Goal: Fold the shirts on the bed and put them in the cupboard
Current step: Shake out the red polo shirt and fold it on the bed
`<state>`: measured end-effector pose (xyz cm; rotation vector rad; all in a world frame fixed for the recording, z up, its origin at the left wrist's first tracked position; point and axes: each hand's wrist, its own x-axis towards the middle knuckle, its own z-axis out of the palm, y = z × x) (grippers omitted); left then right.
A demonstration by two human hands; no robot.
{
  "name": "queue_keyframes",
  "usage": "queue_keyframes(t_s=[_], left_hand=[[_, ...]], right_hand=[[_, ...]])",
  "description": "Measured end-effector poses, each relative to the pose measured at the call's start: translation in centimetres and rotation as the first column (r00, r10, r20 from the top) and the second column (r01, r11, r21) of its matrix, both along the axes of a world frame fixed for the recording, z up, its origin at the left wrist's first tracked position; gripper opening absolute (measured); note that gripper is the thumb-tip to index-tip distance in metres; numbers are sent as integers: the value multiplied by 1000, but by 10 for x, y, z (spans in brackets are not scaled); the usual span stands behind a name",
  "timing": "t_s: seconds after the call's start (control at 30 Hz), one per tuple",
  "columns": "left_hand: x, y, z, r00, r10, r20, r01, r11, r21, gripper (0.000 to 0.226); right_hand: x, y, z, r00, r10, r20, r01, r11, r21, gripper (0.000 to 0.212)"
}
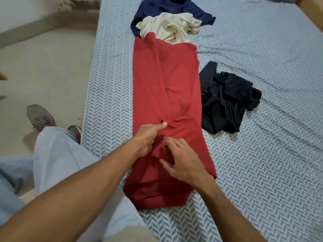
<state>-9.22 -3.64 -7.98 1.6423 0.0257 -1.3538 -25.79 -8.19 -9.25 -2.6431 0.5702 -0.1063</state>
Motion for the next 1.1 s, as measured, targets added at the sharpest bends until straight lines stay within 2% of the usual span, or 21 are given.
queue_keyframes(t_s=[0.03, 0.1, 0.17, 0.27, 0.4, 0.47, 0.57, 0.7, 0.77, 0.87, 0.93, 1.0, 1.07, 1.1], left_hand=[[1, 1, -7, 998, -20, 54, 19, 1000, 17, 23], [-2, 2, -13, 995, -53, 90, 50, 998, 41, 38], [-4, 3, -14, 992, -69, 108, 65, 997, 37, 48], [-5, 1, -5, 991, -73, 110, 76, 997, -18, 49], [1, 4, 15, 986, -107, 129, 120, 988, -95, 48], [7, 9, 17, 984, -126, 125, 141, 983, -119, 53], [16, 20, 12, 944, -260, 203, 270, 963, -21, 56], [21, 35, -3, 820, -481, 310, 434, 876, 210, 53], [26, 35, -8, 738, -546, 395, 472, 837, 276, 52], [37, 24, -5, 501, -578, 644, 437, 811, 389, 55], [42, 9, -5, 372, -532, 761, 432, 825, 365, 52], [46, -9, -7, 237, -484, 842, 495, 806, 324, 46], [53, -30, -12, 180, -465, 867, 577, 763, 290, 41], [56, -38, -13, 202, -477, 855, 613, 742, 269, 38]], right_hand=[[-10, -2, -4, 1000, -10, -27, 10, 999, -34, 60], [-34, -9, -9, 995, -62, -82, 54, 993, -107, 78], [-58, -18, -13, 977, -141, -162, 119, 984, -136, 82], [-87, -32, -18, 956, -231, -183, 203, 966, -162, 68], [-100, -37, -13, 971, -234, 47, 238, 963, -123, 41], [-101, -35, -10, 968, -227, 103, 239, 963, -123, 32], [-99, -35, -10, 975, -223, -1, 221, 970, -100, 23], [-89, -40, -9, 933, -106, -344, 104, 994, -22, 30], [-87, -42, -4, 907, -68, -416, 62, 998, -28, 35], [-74, -50, 8, 923, -118, -367, 133, 991, 16, 44], [-53, -63, 14, 942, -210, -261, 222, 975, 18, 45], [-24, -80, 20, 941, -306, -142, 311, 950, 16, 41], [15, -105, 26, 915, -399, -58, 401, 915, 40, 30], [35, -119, 31, 897, -440, -47, 442, 895, 57, 23]])
